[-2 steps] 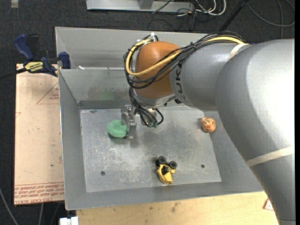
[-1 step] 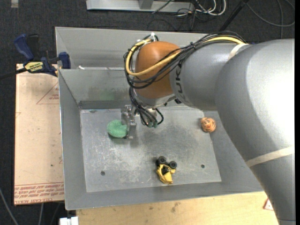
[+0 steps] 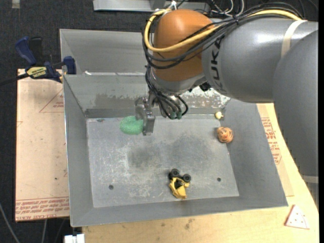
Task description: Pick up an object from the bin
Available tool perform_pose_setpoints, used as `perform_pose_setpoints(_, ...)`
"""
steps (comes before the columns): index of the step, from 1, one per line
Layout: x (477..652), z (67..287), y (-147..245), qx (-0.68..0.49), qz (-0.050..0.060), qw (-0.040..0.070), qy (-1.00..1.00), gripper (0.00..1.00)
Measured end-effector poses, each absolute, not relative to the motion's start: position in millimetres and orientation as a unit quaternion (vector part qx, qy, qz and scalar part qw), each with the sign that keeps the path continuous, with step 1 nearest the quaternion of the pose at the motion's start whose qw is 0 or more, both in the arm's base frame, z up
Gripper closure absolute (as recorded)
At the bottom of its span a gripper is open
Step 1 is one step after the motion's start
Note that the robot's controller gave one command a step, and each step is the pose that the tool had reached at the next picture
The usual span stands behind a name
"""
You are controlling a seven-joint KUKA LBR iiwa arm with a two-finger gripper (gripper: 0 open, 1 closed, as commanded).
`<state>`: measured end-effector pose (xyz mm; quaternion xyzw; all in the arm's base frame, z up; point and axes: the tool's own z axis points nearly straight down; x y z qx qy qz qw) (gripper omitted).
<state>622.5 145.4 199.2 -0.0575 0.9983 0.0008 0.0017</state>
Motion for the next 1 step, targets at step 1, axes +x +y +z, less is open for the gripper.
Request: perform_pose_setpoints(1,622.5,199.1,145.3,-0.057,0.001,0.002,0.998,1.0)
